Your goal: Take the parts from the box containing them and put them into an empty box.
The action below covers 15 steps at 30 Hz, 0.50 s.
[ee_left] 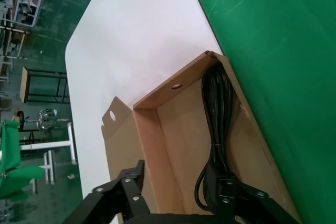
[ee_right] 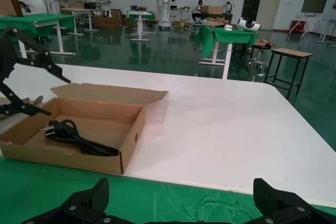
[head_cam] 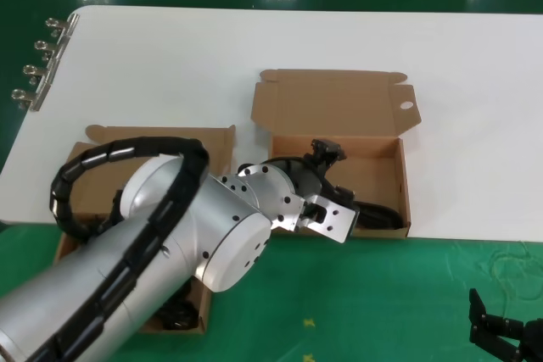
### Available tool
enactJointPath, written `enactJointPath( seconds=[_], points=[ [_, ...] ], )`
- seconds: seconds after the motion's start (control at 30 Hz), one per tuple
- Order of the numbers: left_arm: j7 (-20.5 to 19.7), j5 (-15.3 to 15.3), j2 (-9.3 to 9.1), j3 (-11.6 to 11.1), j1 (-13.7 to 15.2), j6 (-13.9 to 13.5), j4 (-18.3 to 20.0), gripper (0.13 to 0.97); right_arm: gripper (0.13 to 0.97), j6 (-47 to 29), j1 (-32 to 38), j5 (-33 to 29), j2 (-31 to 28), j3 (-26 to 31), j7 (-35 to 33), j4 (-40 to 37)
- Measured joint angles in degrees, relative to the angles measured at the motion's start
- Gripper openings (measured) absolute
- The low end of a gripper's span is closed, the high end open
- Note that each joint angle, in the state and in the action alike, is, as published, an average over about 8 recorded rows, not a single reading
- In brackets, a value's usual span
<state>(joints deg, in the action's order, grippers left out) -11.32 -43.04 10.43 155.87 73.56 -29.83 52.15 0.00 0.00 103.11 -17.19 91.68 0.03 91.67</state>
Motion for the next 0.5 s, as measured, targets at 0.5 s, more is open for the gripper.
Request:
enactJointPath(
  seconds=[0.5],
  points=[
    [0.5,-2.8,0.82,-4.3,-4.7,1.8,3.3,0.694,0.966,0.0,0.0,0.0,0.0,0.0,0.0,0.0]
  ],
)
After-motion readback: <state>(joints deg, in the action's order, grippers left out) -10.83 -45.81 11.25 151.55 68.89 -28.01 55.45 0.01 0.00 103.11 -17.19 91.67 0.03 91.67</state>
